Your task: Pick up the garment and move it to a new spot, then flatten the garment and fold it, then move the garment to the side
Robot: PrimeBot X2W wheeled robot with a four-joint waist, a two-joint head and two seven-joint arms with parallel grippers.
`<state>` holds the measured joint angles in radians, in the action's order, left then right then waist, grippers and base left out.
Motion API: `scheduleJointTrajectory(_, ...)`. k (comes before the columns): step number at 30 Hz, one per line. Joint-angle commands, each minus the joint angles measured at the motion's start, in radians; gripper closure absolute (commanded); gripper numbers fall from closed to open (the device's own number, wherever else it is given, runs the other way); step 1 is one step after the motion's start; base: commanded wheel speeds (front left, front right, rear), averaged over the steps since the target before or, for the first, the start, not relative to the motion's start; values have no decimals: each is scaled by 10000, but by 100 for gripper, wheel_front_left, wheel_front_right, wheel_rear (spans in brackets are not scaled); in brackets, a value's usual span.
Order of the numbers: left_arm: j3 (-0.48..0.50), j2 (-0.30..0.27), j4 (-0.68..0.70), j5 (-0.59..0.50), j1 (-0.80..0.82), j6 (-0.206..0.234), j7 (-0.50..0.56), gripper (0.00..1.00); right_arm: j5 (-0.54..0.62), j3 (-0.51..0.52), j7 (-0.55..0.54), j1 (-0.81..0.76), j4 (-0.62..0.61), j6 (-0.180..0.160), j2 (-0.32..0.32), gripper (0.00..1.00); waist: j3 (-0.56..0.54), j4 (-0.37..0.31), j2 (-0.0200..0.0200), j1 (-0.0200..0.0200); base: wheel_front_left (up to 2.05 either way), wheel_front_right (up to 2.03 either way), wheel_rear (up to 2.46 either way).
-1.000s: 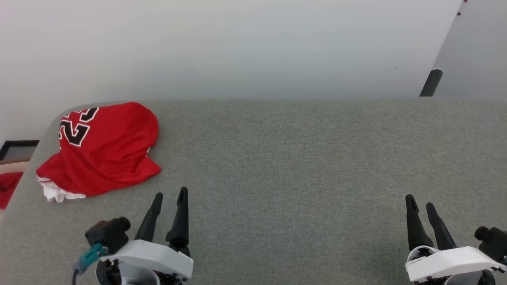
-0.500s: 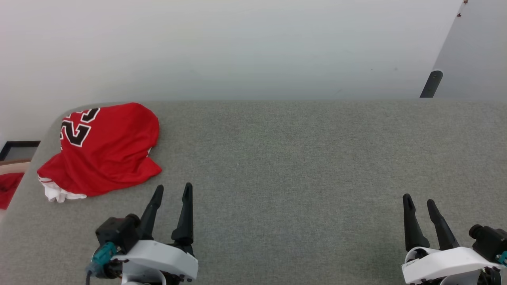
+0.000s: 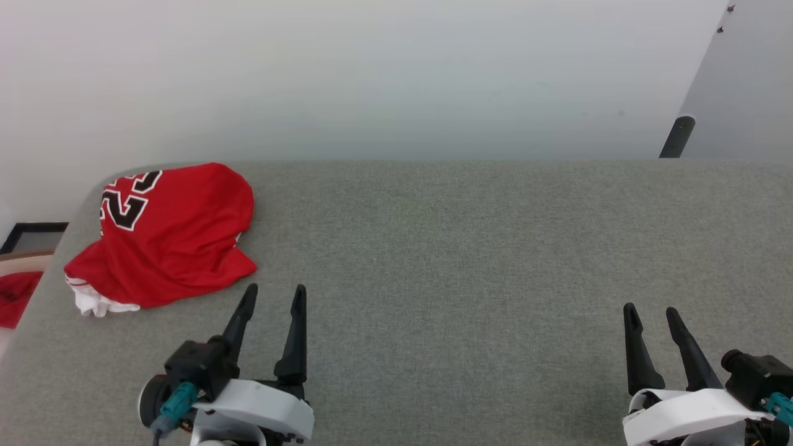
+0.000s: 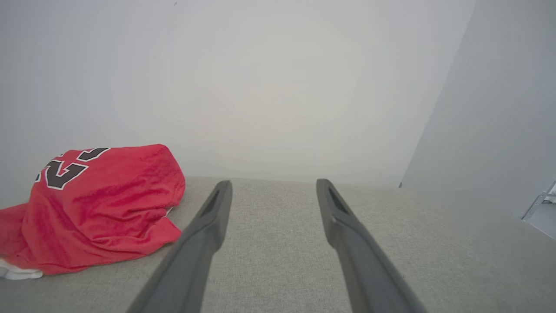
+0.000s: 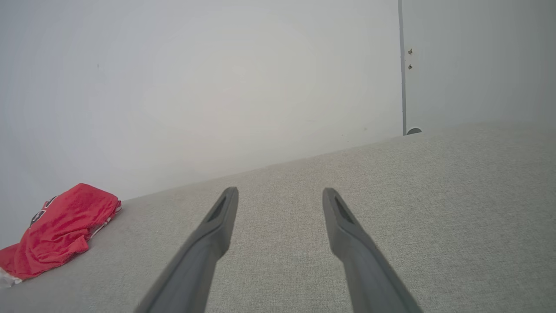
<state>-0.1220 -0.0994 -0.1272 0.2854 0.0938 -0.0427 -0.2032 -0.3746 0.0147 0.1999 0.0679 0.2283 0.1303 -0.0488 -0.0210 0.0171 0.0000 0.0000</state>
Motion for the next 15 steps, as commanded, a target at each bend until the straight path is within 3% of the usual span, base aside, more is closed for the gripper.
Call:
scheduleJointTrajectory(1, -29, -46, 51, -343, 93, -5, -96, 0, 345, -38, 132, -14, -91, 6, -12, 0, -26, 20, 0, 0, 0, 0, 0)
scheduleJointTrajectory(15, 66, 1, -69, -1230, 37, -75, -356, 0, 1440, -109, 392, -181, -103, 6, -15, 0, -204, 236, 0, 0, 0, 0, 0)
